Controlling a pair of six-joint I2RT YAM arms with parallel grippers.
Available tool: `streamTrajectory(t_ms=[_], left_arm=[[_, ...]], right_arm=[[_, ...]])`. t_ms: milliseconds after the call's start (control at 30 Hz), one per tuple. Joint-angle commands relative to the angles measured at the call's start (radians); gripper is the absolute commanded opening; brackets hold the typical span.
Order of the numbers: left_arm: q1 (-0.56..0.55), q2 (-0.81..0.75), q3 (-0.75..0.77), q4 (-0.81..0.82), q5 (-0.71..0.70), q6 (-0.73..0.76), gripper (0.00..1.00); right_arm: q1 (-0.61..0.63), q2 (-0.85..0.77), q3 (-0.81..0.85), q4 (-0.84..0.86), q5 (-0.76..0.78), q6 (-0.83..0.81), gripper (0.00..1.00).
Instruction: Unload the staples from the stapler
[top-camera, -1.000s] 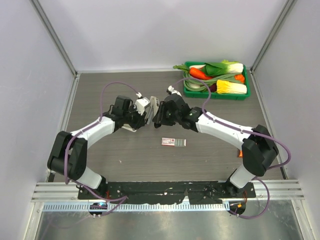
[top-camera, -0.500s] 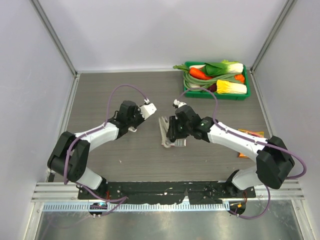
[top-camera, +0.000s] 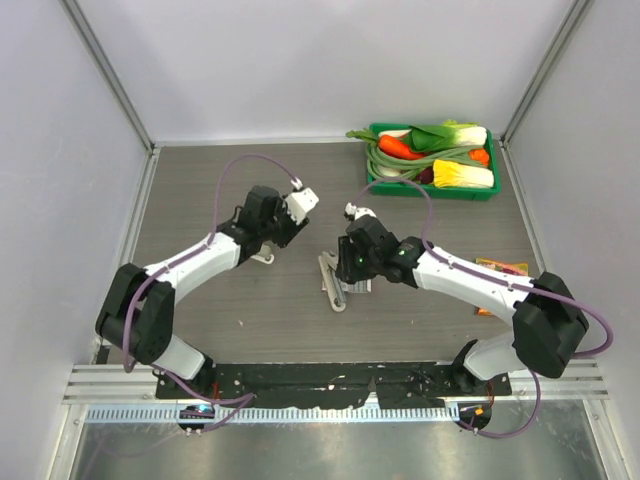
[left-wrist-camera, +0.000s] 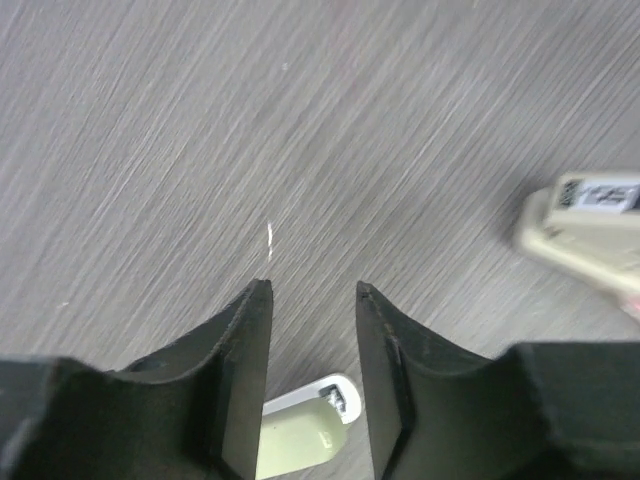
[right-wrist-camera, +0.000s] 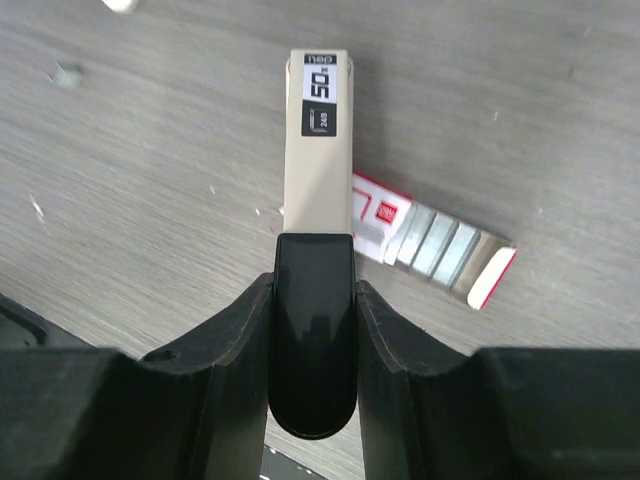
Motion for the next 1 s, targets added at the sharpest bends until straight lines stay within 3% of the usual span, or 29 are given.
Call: streamTrajectory(t_ms=[0,167,400,600,967], left_arm=[[0.063,-0.013,0.172,-0.208,0.216,-0.271,0.47],[0.146,-0.022,0.244,-0.321,0.428,-0.413,0.58],[0.152,-0.025,0.192,-0.348,0.524,-0.424,0.6],[0.154,-0.005,0.163,-0.357,0.732,-0.497,0.61],[0.154,0.002,0.091,-0.242,0.798,-0.574,0.68]], right_arm=[[0.003,-0.028,0.181,0.027,0.1,0.036,0.01],[0.001,-0.02,0.26,0.024,0.163,0.047,0.01],[0.004,0.021,0.328,0.043,0.181,0.064,0.01],[0.003,0.025,0.368,0.047,0.218,0.066,0.01],[0.003,0.055,0.415,0.079,0.221,0.092,0.01]])
